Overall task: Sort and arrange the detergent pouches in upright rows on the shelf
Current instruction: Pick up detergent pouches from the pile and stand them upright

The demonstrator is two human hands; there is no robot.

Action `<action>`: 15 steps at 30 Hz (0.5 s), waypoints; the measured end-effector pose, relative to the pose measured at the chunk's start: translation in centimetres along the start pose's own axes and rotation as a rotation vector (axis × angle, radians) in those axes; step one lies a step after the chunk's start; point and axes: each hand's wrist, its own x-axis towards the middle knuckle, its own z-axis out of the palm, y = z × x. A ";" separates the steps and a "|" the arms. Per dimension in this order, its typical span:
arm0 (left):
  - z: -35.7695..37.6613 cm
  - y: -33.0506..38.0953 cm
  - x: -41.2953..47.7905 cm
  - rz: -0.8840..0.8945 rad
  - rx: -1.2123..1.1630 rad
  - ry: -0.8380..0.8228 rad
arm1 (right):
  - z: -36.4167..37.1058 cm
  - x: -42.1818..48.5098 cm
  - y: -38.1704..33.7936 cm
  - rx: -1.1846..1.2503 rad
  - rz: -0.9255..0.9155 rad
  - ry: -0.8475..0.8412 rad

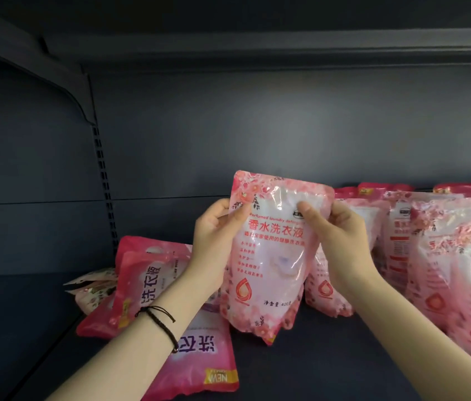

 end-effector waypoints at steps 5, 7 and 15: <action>3.8 -1.1 0.0 -0.016 -0.020 -0.052 | -3.4 0.5 -1.5 -0.043 -0.029 0.064; 5.5 -2.0 -0.4 -0.039 -0.010 -0.074 | -5.0 0.6 -1.5 -0.074 -0.005 0.094; 10.2 -4.9 -2.2 -0.163 -0.021 -0.116 | -10.0 0.9 -0.5 -0.224 0.039 0.150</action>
